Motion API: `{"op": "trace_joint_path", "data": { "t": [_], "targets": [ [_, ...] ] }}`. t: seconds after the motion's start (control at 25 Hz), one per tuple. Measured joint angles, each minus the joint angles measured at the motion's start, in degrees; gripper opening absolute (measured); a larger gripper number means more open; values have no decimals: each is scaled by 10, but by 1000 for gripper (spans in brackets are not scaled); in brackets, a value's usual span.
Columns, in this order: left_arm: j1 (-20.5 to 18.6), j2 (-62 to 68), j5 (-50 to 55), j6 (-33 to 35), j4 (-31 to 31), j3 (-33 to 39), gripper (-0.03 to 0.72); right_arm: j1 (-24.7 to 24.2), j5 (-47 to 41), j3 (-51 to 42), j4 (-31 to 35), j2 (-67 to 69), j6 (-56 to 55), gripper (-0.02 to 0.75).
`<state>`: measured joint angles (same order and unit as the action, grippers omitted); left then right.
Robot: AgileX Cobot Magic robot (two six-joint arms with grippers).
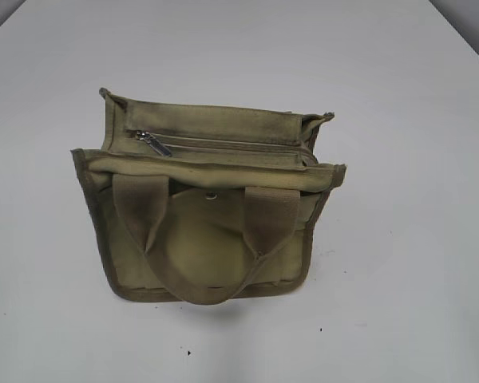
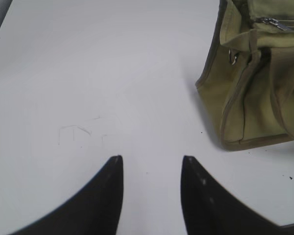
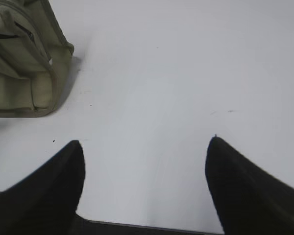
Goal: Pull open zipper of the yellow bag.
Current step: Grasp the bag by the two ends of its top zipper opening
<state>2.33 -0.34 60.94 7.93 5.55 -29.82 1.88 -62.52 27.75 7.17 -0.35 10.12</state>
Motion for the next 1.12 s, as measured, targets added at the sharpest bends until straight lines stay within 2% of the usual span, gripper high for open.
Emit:
{"op": "trace_joint_path", "data": {
  "t": [0.16, 0.32, 0.44, 0.6, 0.72, 0.88, 1.12],
  "targets": [
    [0, 24, -34, 0, 19, -14, 309, 22, 3, 1, 1, 9, 1, 593],
    [0, 65, -125, 0, 64, -22, 309, 45, 40, 9, 4, 67, 20, 593],
    [0, 126, -175, 0, 128, -24, 309, 47, 88, 11, 23, 133, 40, 593],
    [0, 244, -199, 2, 214, -48, 309, 47, 149, 34, 83, 226, 67, 593],
    [0, 349, -182, 38, 292, -87, 309, 64, 185, 62, 137, 293, 108, 593],
    [0, 504, -103, 101, 396, -155, 309, 97, 196, 118, 182, 406, 197, 593],
    [0, 685, -40, 143, 468, -224, 309, 147, 212, 197, 191, 568, 275, 593]
  ]
}}
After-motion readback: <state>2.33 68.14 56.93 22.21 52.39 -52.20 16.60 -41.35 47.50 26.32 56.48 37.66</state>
